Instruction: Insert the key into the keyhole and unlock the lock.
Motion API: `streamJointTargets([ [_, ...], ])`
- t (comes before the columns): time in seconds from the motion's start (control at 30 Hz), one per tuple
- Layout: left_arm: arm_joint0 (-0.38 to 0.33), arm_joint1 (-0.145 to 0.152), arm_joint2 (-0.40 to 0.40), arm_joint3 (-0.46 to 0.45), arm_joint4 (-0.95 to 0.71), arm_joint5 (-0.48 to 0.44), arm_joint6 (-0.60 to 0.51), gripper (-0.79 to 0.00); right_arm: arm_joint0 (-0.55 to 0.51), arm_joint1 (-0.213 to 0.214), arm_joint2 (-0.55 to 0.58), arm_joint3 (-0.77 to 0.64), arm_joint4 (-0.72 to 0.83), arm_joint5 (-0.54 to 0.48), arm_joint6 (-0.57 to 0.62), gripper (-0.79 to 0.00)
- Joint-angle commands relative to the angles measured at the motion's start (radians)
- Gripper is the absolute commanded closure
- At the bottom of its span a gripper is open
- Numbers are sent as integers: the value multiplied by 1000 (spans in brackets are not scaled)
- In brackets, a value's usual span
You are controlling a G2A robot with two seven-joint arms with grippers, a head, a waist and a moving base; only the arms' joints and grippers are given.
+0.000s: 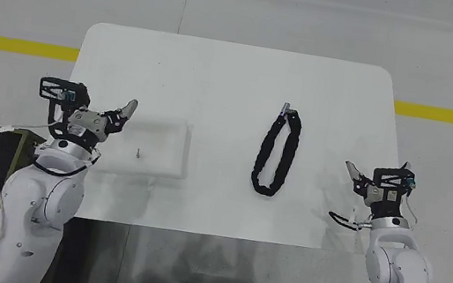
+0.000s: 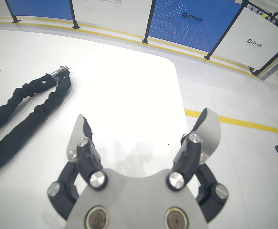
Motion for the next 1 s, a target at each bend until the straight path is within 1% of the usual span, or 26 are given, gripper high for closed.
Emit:
streamJointTargets([
  [0.0, -26, 3, -20, -80, -71, 42, -253, -785, 0, 0, 0, 0, 0, 0, 0, -785],
  [0.03, -48, 4, -29, -113, -124, 59, -368, -785, 0, 0, 0, 0, 0, 0, 0, -785],
  [0.07, -73, 6, -49, -122, -162, 105, -481, -785, 0, 0, 0, 0, 0, 0, 0, -785],
  [0.1, -104, 9, -57, -132, -199, 130, -590, -785, 0, 0, 0, 0, 0, 0, 0, -785],
  [0.13, -135, 11, -61, -127, -258, 144, -682, -785, 0, 0, 0, 0, 0, 0, 0, -785],
  [0.17, -162, 13, -77, -102, -294, 201, -778, -785, 0, 0, 0, 0, 0, 0, 0, -785],
  [0.2, -195, 19, -83, -94, -279, 221, -874, -785, 0, 0, 0, 0, 0, 0, 0, -785],
  [0.23, -232, 22, -73, -83, -315, 213, -940, -785, 0, 0, 0, 0, 0, 0, 0, -785],
  [0.27, -265, 23, -74, -57, -351, 222, -974, -785, 0, 0, 0, 0, 0, 0, 0, -785],
  [0.33, -301, 28, -68, -25, -347, 236, -1004, -785, 0, 0, 0, 0, 0, 0, 0, -785],
  [0.4, -316, 31, -60, 5, -324, 243, -994, -785, 0, 0, 0, 0, 0, 0, 0, -785],
  [0.73, -313, 30, -58, 13, -326, 245, -994, -785, 0, 0, 0, 0, 0, 0, 0, -785],
  [0.8, -316, 31, -50, 59, -338, 267, -1020, -785, 0, 0, 0, 0, 0, 0, 0, -785],
  [0.83, -336, 33, -51, 83, -336, 288, -1037, -785, 0, 0, 0, 0, 0, 0, 0, -785],
  [0.87, -355, 34, -55, 124, -336, 297, -1027, -785, 0, 0, 0, 0, 0, 0, 0, -785],
  [0.9, -373, 36, -50, 154, -349, 292, -1033, -785, 0, 0, 0, 0, 0, 0, 0, -785],
  [0.97, -406, 43, -45, 196, -376, 252, -1073, -785, 0, 0, 0, 0, 0, 0, 0, -785],
])
